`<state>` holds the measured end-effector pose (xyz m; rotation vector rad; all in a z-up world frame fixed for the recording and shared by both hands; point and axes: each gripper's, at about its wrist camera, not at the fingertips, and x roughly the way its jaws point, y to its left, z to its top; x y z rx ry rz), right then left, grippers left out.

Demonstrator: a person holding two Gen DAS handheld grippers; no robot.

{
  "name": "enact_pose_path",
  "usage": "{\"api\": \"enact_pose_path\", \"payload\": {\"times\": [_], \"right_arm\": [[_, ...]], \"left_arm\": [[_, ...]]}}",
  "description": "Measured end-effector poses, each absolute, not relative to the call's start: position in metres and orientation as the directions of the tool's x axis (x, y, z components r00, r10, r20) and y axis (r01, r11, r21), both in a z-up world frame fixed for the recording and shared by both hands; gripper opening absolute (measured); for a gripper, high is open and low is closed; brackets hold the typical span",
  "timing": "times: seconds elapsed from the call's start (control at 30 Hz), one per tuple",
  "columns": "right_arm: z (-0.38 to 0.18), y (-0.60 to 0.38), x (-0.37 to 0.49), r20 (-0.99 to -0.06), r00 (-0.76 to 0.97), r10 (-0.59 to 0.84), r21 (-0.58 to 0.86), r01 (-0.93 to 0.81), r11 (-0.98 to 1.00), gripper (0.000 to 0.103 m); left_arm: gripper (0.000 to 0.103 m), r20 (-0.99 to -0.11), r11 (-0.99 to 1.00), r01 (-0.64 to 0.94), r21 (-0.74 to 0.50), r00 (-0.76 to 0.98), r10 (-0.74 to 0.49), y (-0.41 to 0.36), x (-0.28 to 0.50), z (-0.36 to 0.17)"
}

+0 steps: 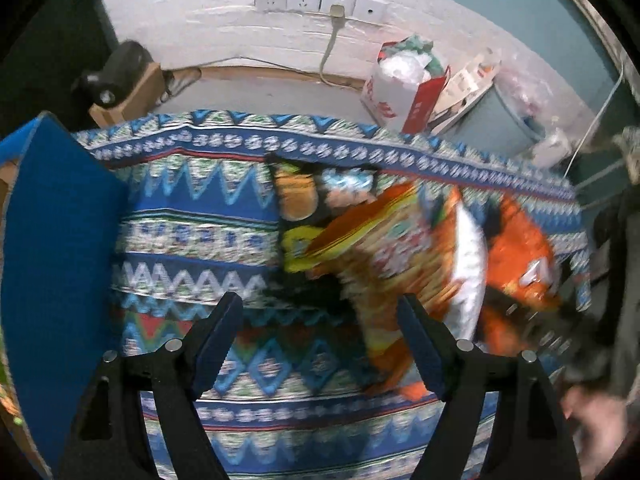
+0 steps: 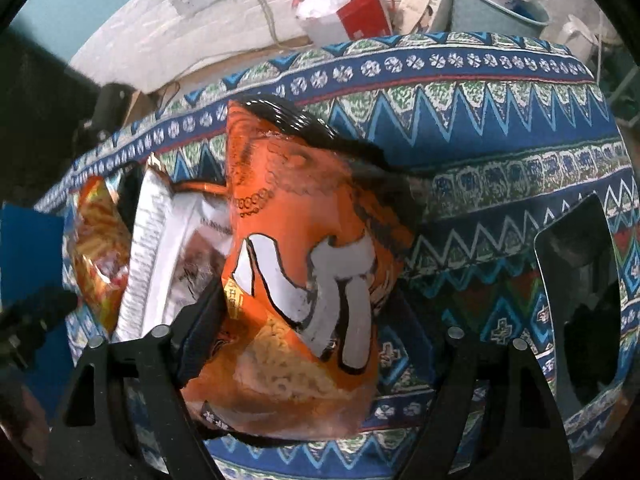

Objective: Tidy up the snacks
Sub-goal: 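Grasp the red-orange chip bag with the left tool while the right tool grasps the orange octopus bag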

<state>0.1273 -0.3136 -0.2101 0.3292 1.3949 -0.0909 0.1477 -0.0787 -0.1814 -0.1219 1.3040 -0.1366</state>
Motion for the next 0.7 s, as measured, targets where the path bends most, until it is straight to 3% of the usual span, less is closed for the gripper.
{"api": "enact_pose_path", "payload": {"times": [0.03, 0.17, 0.7], "right_arm": [[-0.210, -0.312, 0.126, -0.977, 0.175, 0.125, 0.166, 0.242, 0.956, 0.060], [-0.208, -0.310, 0.119, -0.980, 0.183, 0.083, 0.116, 0.180, 0.977, 0.050], [-0.177, -0.323, 0.108, -0.963, 0.268, 0.030, 0.074, 0.157, 0.985, 0.049]], "left_arm": [[0.081, -0.947, 0.981, 0.016, -0.194, 0.257, -0.191, -0.081, 0.150, -0.180], [0.081, -0.935, 0.965, -0.031, -0.259, 0.257, -0.243, -0.090, 0.160, -0.179], [0.081, -0.950, 0.969, -0.045, -0.241, 0.214, -0.226, -0.108, 0.177, -0.209]]}}
